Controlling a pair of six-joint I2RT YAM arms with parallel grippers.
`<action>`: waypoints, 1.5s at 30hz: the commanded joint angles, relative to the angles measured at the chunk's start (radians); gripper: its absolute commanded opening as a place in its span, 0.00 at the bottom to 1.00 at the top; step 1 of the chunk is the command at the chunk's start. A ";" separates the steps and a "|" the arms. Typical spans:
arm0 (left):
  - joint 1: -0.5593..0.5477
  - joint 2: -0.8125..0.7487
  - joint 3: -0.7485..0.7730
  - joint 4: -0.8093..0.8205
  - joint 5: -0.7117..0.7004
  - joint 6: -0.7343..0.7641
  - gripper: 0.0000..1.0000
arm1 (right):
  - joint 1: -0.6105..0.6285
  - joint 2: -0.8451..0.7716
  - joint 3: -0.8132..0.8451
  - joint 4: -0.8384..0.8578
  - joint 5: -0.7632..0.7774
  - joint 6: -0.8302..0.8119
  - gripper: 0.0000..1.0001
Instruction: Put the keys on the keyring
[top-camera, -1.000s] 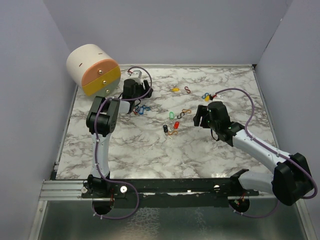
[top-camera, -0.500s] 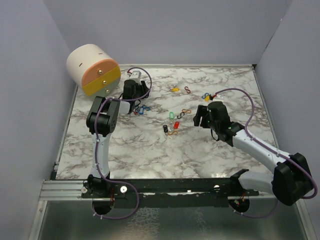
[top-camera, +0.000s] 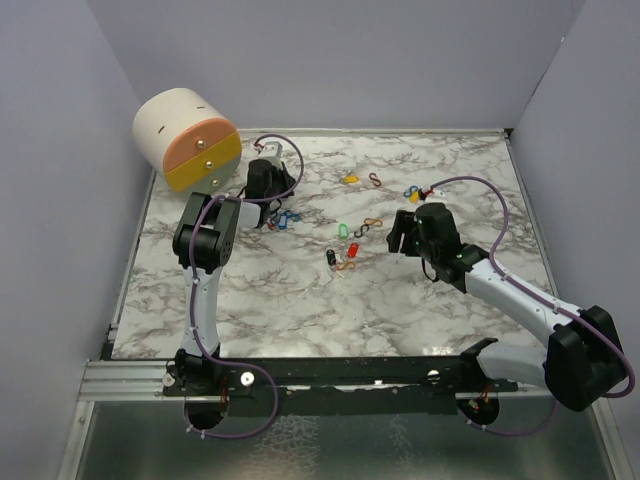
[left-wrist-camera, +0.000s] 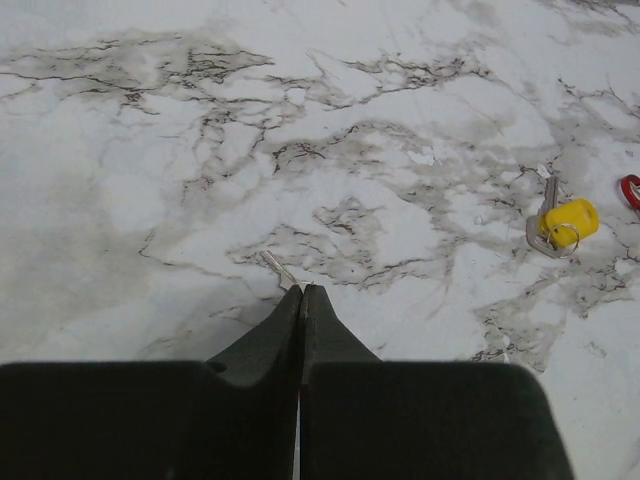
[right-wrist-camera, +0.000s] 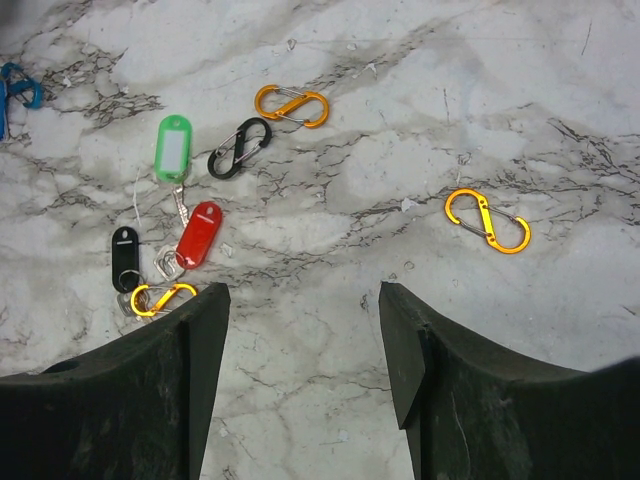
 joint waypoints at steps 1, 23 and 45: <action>-0.002 -0.026 -0.017 0.004 -0.024 0.007 0.00 | 0.001 -0.015 -0.006 0.023 -0.019 -0.024 0.61; -0.017 -0.370 -0.244 0.102 0.145 -0.089 0.00 | 0.003 0.172 0.091 0.002 -0.020 -0.036 0.59; -0.196 -0.952 -0.703 0.080 0.049 -0.154 0.00 | 0.025 0.447 0.198 0.109 -0.094 0.046 0.58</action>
